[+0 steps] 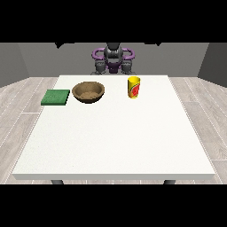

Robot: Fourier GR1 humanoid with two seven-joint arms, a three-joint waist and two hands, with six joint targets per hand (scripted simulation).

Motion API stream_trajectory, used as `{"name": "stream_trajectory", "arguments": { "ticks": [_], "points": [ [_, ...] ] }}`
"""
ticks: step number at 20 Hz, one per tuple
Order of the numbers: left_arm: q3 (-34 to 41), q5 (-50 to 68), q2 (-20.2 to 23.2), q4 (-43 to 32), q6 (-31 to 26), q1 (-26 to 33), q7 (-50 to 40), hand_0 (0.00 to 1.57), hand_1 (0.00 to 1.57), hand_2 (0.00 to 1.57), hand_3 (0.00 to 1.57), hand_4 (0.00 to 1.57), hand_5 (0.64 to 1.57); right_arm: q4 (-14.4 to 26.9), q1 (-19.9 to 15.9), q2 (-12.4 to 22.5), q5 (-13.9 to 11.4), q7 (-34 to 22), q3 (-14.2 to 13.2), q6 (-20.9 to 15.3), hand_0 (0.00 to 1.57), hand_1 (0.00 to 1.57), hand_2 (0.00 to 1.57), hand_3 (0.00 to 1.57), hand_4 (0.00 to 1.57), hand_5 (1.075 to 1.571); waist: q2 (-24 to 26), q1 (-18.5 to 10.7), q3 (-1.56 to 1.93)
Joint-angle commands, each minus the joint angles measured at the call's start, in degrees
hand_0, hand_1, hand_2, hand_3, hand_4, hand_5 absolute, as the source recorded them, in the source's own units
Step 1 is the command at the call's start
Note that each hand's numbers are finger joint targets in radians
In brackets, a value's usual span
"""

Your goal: Pick the cup and pour the ball into the bowl, then pick the bowl and place it on the pad

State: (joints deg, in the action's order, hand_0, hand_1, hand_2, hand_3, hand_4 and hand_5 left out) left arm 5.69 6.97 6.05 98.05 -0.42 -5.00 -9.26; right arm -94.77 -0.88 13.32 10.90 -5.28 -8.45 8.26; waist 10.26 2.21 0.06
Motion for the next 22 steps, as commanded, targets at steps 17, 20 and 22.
{"name": "stream_trajectory", "arguments": {
  "ticks": [17, 20, 22],
  "points": [
    [5.1, -1.5, -1.2, -20.8, -3.5, -3.2, 30.5, 0.00, 0.00, 0.00, 0.00, 0.00, 1.527, 3.6, -1.6, -0.1, 2.7, 11.4, -4.7, 7.1, 0.00, 0.00, 0.00, 0.00, 0.00, 1.571, -15.3, 2.6, -0.08],
    [4.2, -5.0, -3.6, -26.2, 0.5, -6.8, 36.5, 0.00, 0.00, 0.00, 0.00, 0.00, 1.519, 6.3, -4.7, -0.3, 0.3, 15.9, -4.2, 6.7, 0.00, 0.00, 0.00, 0.00, 0.00, 1.571, -19.2, 2.8, -0.08],
    [2.5, -6.5, -5.8, -27.8, 2.8, -7.8, 38.7, 0.00, 0.00, 0.00, 0.00, 0.00, 1.517, 7.6, -6.1, 2.7, 2.1, 15.7, -6.8, 8.7, 0.00, 0.00, 0.00, 0.00, 0.00, 1.571, -19.9, 4.0, -0.08]
  ]
}}
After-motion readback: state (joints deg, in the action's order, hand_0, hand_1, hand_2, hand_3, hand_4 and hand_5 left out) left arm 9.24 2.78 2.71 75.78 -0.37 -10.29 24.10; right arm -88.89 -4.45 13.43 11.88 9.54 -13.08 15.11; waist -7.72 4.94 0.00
